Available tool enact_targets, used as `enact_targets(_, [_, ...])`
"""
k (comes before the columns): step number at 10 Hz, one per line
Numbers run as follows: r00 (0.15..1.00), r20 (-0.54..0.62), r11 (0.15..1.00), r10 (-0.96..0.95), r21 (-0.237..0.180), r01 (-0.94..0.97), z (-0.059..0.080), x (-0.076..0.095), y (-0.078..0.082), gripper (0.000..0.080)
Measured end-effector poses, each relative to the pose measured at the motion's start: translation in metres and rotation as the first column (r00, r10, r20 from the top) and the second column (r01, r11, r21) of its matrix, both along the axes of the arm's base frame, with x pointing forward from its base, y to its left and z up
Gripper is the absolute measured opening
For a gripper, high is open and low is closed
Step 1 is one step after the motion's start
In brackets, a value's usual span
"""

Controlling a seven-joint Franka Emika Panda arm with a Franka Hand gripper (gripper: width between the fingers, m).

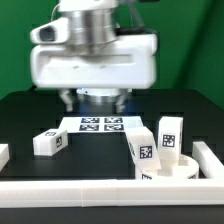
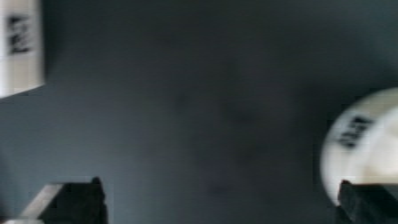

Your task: Assemble stool

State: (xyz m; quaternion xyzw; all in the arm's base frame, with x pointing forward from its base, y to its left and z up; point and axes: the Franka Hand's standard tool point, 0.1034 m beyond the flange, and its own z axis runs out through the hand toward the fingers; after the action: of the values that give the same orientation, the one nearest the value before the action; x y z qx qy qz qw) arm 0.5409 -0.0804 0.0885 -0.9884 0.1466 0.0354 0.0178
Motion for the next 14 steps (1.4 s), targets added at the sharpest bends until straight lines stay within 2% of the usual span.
enact_targets(1, [1.000, -0.003, 1.000, -0.023, -0.008, 0.023, -0.002, -0.003, -0.020, 0.0649])
enact_targets(2, [0.999, -0.003, 0.999, -0.035, -0.011, 0.035, -0.001, -0.004, -0.027, 0.0649])
enact_targets(4, [1.000, -0.004, 1.000, -0.024, -0.009, 0.024, -0.002, -0.003, -0.020, 0.0649])
enact_targets(7, [0.999, -0.014, 0.999, -0.036, -0.008, 0.036, -0.004, -0.007, -0.025, 0.0649])
enact_targets(9, [0.994, -0.069, 0.997, -0.080, -0.009, 0.079, -0.011, -0.020, -0.054, 0.0649])
enact_targets(10, [0.991, -0.090, 0.995, -0.099, -0.014, 0.098, -0.016, -0.021, -0.070, 0.0649])
enact_targets(11, [0.993, -0.074, 0.995, -0.096, -0.036, 0.094, -0.021, -0.017, -0.079, 0.0649])
enact_targets(13, [0.991, -0.105, 0.996, -0.085, -0.014, 0.084, -0.024, -0.023, -0.080, 0.0649])
enact_targets(14, [0.992, -0.100, 0.997, -0.082, -0.015, 0.081, -0.024, -0.021, -0.079, 0.0649])
